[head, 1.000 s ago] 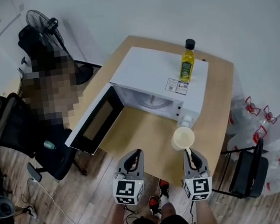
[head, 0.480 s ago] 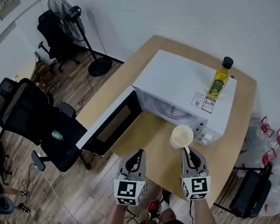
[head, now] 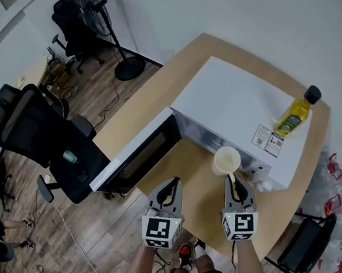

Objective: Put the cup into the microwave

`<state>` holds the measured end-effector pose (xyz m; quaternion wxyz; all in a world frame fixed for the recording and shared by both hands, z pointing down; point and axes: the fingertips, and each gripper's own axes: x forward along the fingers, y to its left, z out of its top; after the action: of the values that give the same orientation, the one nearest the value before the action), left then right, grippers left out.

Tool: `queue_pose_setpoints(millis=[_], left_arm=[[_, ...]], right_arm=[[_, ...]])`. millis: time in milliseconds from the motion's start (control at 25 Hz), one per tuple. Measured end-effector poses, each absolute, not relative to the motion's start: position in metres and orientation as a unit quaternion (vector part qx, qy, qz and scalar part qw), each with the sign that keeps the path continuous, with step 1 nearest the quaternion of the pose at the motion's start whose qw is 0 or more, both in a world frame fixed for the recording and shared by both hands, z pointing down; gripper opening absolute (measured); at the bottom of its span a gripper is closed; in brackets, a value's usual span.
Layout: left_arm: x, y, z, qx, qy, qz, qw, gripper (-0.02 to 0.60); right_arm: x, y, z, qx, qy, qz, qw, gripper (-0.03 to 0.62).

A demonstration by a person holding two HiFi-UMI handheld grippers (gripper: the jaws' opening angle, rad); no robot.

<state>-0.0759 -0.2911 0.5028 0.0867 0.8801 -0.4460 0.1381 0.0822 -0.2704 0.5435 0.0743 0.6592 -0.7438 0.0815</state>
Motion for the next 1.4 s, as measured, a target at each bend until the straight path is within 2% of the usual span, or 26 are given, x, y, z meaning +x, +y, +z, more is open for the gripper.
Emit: queue_pose_setpoints(millis=[1400], left_arm=[[-0.070, -0.357, 0.561, 0.863, -0.466, 0.152, 0.123, 0.029]], right_arm=[[0.093, -0.376, 0.592, 0.681, -0.723, 0.089, 0.077, 0.046]])
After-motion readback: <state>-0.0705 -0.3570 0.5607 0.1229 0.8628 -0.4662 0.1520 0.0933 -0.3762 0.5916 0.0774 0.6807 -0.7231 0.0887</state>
